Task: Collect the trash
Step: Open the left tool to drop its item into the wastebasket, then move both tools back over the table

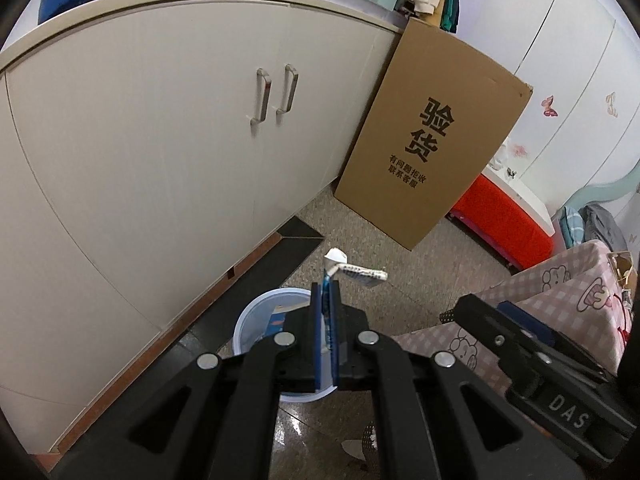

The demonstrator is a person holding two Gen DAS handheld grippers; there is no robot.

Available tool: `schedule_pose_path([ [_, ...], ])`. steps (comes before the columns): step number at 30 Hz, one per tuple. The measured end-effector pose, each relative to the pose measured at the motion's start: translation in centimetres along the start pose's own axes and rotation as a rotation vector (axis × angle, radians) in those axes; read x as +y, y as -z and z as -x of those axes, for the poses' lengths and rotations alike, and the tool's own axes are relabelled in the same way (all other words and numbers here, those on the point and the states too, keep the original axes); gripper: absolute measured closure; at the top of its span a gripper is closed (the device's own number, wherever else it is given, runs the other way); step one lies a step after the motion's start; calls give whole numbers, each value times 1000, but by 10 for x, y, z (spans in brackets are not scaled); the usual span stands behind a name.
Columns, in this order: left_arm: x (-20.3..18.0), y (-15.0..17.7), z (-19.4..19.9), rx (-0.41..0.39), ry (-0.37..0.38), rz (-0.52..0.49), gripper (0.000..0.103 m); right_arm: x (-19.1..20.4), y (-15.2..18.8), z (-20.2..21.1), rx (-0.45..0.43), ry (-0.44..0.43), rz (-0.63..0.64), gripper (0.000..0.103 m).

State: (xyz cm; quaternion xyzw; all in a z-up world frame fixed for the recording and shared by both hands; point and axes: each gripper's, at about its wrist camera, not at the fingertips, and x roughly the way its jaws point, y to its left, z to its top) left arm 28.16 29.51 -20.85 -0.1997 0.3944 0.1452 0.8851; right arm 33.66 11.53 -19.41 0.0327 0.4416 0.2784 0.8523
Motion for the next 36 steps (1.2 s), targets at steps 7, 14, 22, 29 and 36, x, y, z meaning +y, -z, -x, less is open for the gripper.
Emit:
schedule_pose_path([
  [7, -6, -4, -7, 20, 1, -2, 100, -4, 0, 11, -44, 17, -17, 32],
  [14, -20, -11, -10, 12, 1, -20, 99, -11, -4, 25, -118, 24, -48, 32],
  [22, -43, -21, -10, -42, -12, -63, 83, -25, -6, 27, -138, 43, -100, 32],
  [29, -33, -19, -8, -10, -4, -9, 56, -31, -5, 37, -140, 30, -125, 32],
  [36, -40, -13, 15, -14, 24, -12, 52, -29, -4, 71, -180, 18, -122, 32],
])
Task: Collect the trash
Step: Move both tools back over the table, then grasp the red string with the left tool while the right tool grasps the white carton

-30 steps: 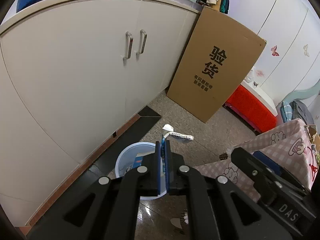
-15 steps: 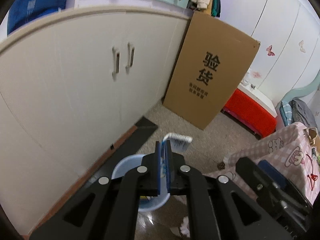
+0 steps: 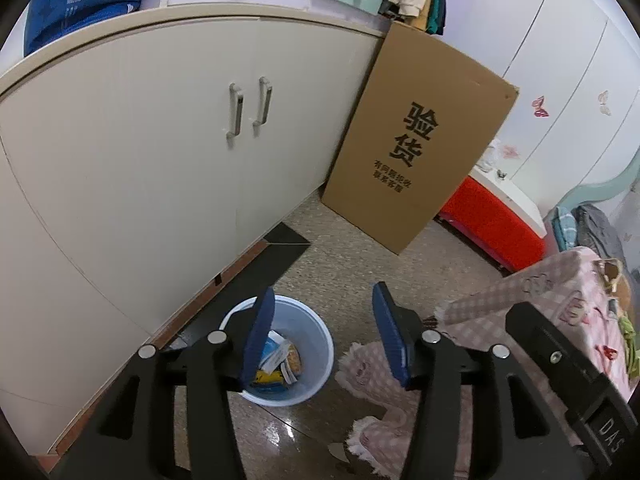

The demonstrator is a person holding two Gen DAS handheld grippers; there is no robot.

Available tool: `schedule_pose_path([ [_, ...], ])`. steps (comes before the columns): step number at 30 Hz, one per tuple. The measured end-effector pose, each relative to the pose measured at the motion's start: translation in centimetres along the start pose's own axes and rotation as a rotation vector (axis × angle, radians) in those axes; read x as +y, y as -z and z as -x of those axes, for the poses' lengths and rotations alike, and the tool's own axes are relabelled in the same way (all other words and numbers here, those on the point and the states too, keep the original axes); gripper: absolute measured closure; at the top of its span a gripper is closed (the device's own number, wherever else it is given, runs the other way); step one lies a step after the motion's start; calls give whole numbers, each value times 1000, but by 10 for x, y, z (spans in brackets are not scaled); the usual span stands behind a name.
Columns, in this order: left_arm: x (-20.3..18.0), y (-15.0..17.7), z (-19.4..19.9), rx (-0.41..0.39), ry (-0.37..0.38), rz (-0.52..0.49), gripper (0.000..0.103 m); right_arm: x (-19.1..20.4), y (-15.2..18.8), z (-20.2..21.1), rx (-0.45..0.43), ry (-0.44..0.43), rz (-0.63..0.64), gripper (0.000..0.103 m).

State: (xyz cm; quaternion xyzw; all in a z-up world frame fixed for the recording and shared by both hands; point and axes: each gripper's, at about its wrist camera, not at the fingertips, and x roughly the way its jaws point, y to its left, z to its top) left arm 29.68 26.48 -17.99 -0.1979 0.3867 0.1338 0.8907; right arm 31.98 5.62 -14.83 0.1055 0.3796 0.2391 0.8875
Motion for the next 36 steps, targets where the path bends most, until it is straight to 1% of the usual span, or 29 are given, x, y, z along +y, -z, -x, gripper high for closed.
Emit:
schedule_pose_path([
  [6, -25, 5, 36, -38, 43, -35, 50, -11, -4, 48, -69, 5, -11, 31],
  [10, -61, 13, 63, -63, 87, -104, 49, -27, -6, 83, -113, 26, -21, 31],
  [16, -125, 34, 92, -79, 157, -219, 45, -76, -6, 139, -175, 89, -62, 30],
  [19, -162, 47, 98, -70, 191, -293, 43, -111, -4, 169, -206, 143, -97, 30],
  [21, -191, 57, 98, -48, 212, -346, 42, -132, -3, 183, -216, 171, -121, 29],
  [24, -225, 67, 91, 9, 252, -382, 42, -166, -1, 204, -224, 215, -167, 29],
  [25, -232, 70, 88, 22, 255, -389, 42, -177, -1, 209, -224, 228, -179, 29],
  [29, -264, 78, 72, 70, 254, -425, 42, -211, 0, 224, -224, 253, -217, 29],
  [32, -279, 80, 58, 98, 231, -420, 42, -230, 2, 232, -225, 267, -237, 29],
  [34, -286, 78, 50, 102, 224, -413, 42, -241, 2, 234, -220, 273, -247, 29],
  [36, -292, 78, 43, 102, 207, -420, 48, -250, 2, 238, -222, 279, -256, 29],
])
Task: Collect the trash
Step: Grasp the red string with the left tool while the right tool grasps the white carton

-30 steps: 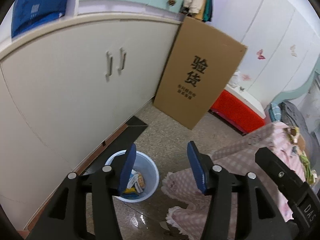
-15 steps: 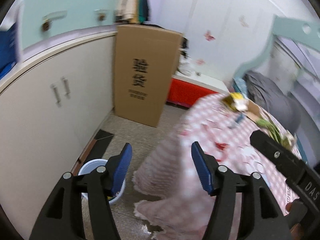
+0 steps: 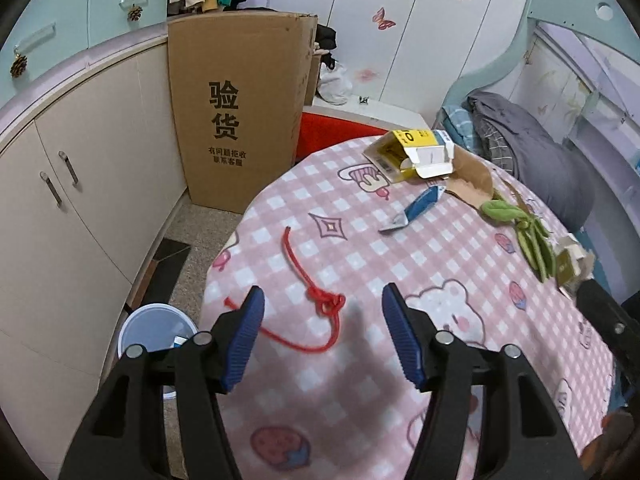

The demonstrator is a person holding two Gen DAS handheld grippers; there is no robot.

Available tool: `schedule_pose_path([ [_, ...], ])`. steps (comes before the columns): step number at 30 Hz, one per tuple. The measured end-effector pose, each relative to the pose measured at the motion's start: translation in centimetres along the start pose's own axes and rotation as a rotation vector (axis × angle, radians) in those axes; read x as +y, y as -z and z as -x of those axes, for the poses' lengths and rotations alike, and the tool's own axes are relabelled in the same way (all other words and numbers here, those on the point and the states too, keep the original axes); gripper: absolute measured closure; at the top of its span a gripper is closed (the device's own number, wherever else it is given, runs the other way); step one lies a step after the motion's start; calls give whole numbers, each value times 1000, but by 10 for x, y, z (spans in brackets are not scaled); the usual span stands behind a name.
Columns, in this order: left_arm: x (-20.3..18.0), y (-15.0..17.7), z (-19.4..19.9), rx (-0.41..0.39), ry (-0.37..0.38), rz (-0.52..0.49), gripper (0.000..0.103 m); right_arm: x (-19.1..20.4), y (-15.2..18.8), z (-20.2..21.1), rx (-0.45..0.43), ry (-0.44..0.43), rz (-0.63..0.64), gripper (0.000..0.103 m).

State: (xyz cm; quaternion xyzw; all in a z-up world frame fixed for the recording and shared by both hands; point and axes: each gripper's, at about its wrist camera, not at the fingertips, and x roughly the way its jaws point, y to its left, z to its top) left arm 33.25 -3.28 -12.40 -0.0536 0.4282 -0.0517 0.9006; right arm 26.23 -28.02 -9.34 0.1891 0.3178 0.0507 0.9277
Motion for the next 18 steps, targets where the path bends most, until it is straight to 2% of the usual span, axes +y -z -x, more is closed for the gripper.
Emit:
schedule_pose_path([
  [1, -1, -2, -4, 7, -4, -3, 50, -6, -3, 1, -1, 7, -3, 29],
  [4, -2, -3, -16, 35, -28, -3, 72, -19, -11, 3, -9, 30, -5, 28],
  [5, -3, -4, -16, 24, -41, -13, 91, -25, -15, 5, -14, 41, -8, 28],
  [6, -5, -5, -19, 34, -34, -20, 96, -31, -18, 6, -19, 55, -12, 28],
  [12, -10, -21, -7, -57, -15, 25, 99, -71, -32, 7, -50, 147, -78, 23],
  [18, -29, -33, 4, -121, 34, 20, 99, -114, -42, -20, 2, 191, -159, 23],
])
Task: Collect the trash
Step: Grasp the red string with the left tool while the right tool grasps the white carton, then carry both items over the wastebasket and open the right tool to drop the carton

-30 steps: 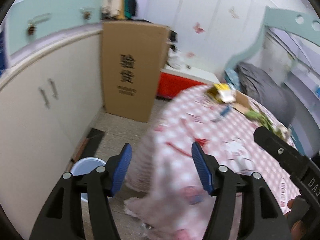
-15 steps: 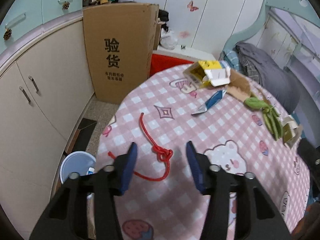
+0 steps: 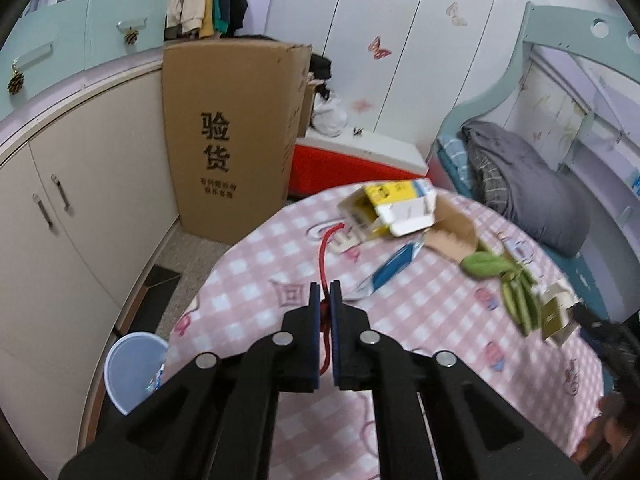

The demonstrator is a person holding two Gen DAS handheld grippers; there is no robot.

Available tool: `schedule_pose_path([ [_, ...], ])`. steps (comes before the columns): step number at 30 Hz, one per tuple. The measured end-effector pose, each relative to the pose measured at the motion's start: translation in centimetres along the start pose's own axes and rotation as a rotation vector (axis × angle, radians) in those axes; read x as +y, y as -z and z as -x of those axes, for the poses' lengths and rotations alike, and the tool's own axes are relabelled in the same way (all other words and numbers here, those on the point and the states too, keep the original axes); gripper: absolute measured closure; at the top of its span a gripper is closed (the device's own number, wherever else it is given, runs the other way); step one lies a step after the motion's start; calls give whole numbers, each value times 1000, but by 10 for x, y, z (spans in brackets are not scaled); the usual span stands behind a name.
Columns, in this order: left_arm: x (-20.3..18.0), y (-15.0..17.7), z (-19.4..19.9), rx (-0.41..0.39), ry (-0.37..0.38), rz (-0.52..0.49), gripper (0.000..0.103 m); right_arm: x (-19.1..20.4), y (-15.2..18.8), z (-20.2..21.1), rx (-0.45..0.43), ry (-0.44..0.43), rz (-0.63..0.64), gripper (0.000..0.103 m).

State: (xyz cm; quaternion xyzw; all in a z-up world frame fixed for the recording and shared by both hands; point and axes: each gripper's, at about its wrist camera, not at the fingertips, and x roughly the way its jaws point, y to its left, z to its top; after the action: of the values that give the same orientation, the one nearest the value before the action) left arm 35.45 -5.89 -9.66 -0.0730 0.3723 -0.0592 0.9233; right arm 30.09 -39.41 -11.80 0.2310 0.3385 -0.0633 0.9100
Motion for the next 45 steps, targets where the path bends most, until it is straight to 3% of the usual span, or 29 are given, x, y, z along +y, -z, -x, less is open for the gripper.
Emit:
schedule_pose_path([
  [3, -5, -2, -1, -5, 30, 0, 99, -7, -4, -14, 25, 14, -8, 26],
  [4, -6, -2, 0, -5, 43, -1, 99, -8, -5, -18, 35, 5, -7, 31],
  [6, -4, -3, 0, -1, 61, 10, 99, -7, -4, -23, 59, 7, 10, 55],
  [11, 2, -1, 2, 3, 78, 27, 99, 0, 0, -14, 31, 19, 57, 70],
  [16, 14, 3, 15, -2, 98, 47, 99, 11, 5, 15, -38, 18, 83, 76],
  [24, 31, 10, 47, -16, 133, 74, 99, 59, 26, 62, -76, -87, 153, 82],
  [37, 80, 28, 81, -33, 133, 116, 99, 180, 83, 61, 26, -247, 318, 85],
  [38, 85, 29, 82, -34, 130, 122, 99, 193, 88, 59, 36, -258, 337, 86],
  [39, 91, 29, 84, -37, 125, 127, 99, 198, 91, 58, 39, -262, 346, 97],
  [40, 98, 30, 84, -37, 122, 135, 99, 206, 95, 55, 52, -271, 359, 101],
  [45, 122, 34, 80, -19, 111, 158, 99, 230, 108, 34, 123, -279, 390, 100],
])
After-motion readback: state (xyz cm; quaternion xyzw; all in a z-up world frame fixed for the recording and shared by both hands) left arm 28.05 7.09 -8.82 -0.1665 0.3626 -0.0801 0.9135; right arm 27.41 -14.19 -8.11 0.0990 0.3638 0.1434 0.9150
